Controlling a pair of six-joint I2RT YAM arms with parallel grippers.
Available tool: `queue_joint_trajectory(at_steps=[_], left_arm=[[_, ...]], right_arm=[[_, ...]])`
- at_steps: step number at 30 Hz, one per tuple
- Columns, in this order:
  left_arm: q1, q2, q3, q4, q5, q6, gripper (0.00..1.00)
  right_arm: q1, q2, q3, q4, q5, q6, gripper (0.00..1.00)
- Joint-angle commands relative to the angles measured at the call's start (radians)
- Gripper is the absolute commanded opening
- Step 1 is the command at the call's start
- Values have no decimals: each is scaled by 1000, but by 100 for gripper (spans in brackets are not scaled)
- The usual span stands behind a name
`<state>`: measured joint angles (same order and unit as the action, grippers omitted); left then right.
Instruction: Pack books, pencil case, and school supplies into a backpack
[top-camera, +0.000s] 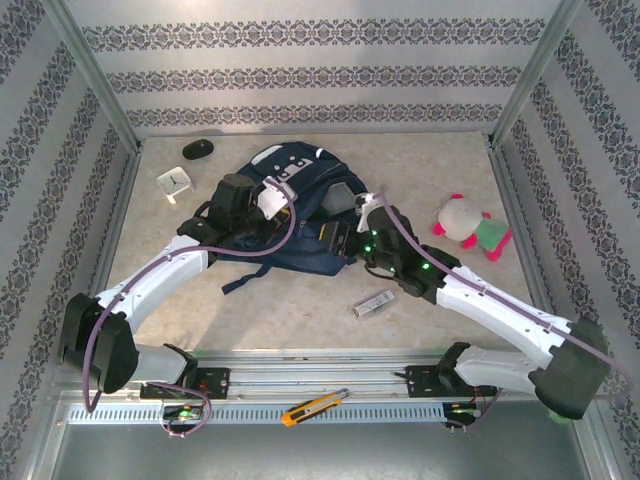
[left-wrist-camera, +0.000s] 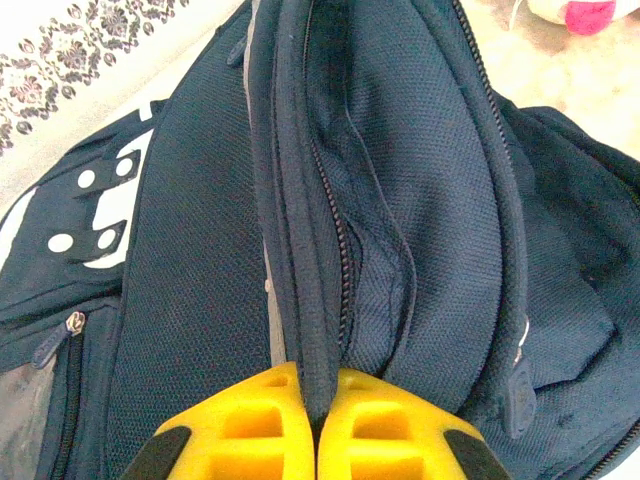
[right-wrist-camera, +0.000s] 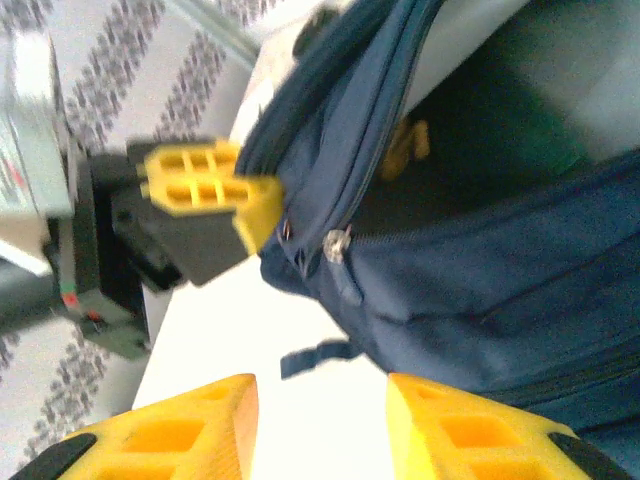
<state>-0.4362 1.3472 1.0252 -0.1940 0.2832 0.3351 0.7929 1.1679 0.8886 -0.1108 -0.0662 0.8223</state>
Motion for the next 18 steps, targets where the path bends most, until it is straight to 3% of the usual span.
queue_joint_trajectory(at_steps=[1,9,18], left_arm=[[8,-30,74,23,32,-118,0],[8,-7,98,25,60,-203,0],[8,-5,99,48,125,-245,0]], right_arm=[[34,95,67,-56,25,-36,39],[47,292,194,3,4,27,40],[55,390,248,-37,173,20,42]])
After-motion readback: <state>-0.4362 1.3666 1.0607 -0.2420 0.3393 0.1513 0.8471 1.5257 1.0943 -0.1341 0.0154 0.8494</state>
